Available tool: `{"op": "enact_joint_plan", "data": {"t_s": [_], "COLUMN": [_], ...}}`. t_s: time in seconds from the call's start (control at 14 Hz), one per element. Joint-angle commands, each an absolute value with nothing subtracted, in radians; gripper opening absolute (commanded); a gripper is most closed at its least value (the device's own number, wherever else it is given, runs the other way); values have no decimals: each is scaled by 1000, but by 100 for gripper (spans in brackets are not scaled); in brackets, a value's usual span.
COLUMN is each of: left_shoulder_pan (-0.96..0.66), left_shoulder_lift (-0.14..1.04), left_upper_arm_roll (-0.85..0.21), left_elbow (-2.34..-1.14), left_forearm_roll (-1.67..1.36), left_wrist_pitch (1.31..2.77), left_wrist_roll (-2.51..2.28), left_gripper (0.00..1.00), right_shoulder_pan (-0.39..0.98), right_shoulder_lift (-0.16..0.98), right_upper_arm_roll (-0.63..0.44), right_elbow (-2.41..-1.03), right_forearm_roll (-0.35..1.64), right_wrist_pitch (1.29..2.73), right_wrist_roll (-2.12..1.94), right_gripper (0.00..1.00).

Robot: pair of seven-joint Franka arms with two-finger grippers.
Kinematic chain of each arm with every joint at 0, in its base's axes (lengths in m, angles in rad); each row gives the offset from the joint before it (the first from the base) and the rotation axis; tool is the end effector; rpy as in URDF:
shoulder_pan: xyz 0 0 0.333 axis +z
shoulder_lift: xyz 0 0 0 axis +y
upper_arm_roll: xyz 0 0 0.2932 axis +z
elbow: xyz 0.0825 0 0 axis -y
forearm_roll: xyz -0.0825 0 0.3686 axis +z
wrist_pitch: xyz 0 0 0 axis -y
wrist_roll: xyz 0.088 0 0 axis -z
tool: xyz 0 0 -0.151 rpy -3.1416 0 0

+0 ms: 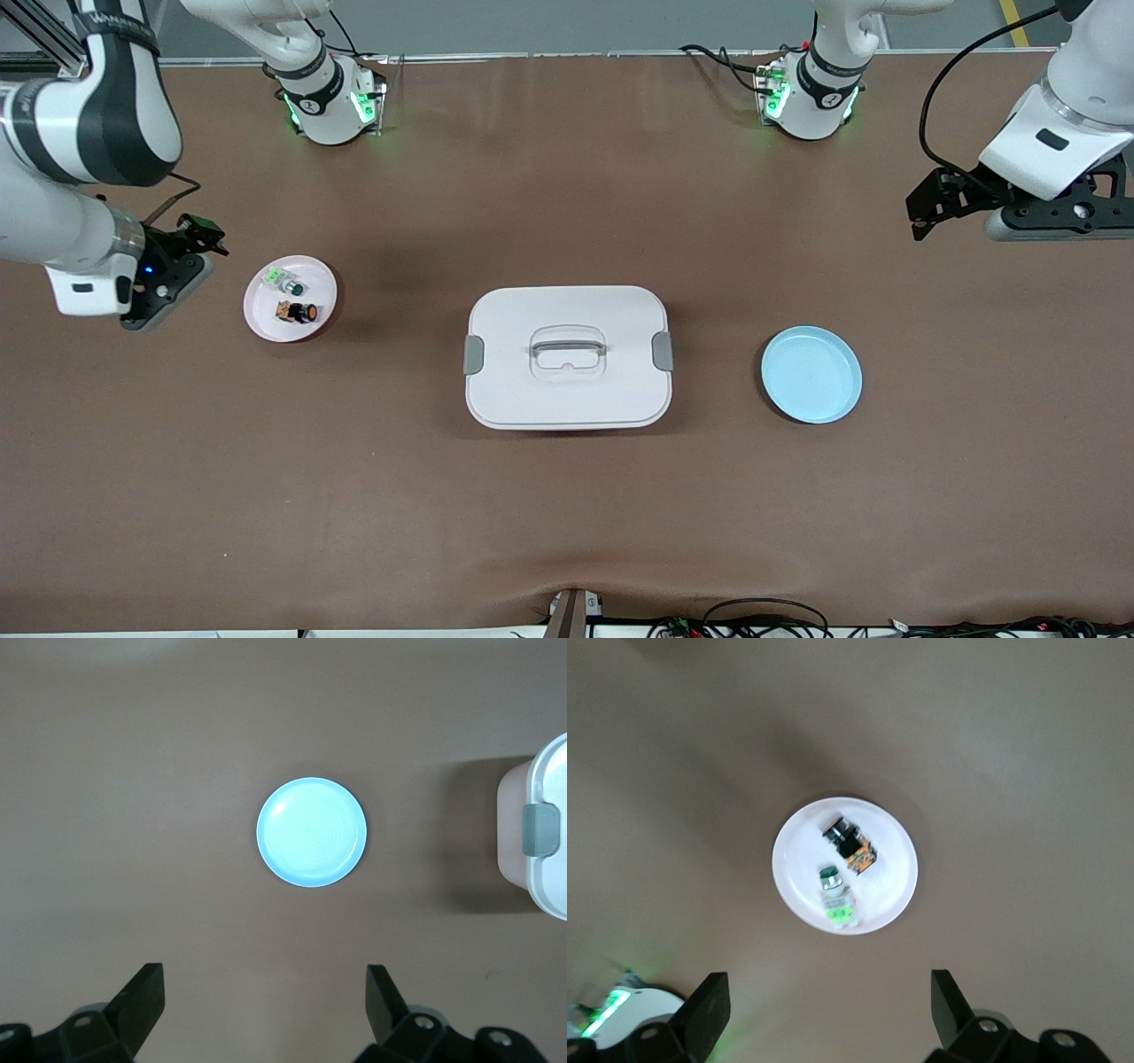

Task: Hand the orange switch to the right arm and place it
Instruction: 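Open the right gripper and lift it away from the plate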

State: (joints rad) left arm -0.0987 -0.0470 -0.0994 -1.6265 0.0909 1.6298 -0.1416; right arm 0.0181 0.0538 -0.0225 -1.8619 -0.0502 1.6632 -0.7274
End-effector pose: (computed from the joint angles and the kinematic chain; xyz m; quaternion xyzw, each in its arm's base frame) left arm 0.5254 -0.0930 0.5632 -0.9981 0.0298 -0.0327 0.0428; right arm 0.5204 -0.0093 0.4063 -0.9257 -0.3558 0.1265 0.0216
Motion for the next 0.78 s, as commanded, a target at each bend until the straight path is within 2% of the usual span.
{"op": "enact_joint_plan", "data": {"t_s": [0.0, 0.28, 0.43, 0.71], "left_shoulder_pan": [-95, -101, -101, -103], "left_shoulder_lift": [-51, -45, -40, -37], "left_upper_arm_roll": [-100, -100, -100, -100], "left_elbow": [-1628, -1629, -1629, -1629], "left_forearm_roll": [78, 77, 78, 78], "left_wrist_pitch": [1646, 1664, 1666, 1671], "left_wrist_roll": [-140, -144, -144, -144], "left_gripper": [100, 100, 100, 100], "right_shoulder_pan": [23, 17, 18, -37], "right_shoulder_lift": [66, 69, 68, 66], "right_upper_arm_roll": [-18, -25, -25, -25], "right_elbow": [-1783, -1700, -1614, -1534], "right_forearm_roll": [-78, -63, -72, -60], "right_wrist_pitch": [1559, 1514, 1442, 1428], "right_wrist_roll": [-529, -272, -148, -86], "right_gripper": [100, 100, 100, 100]}}
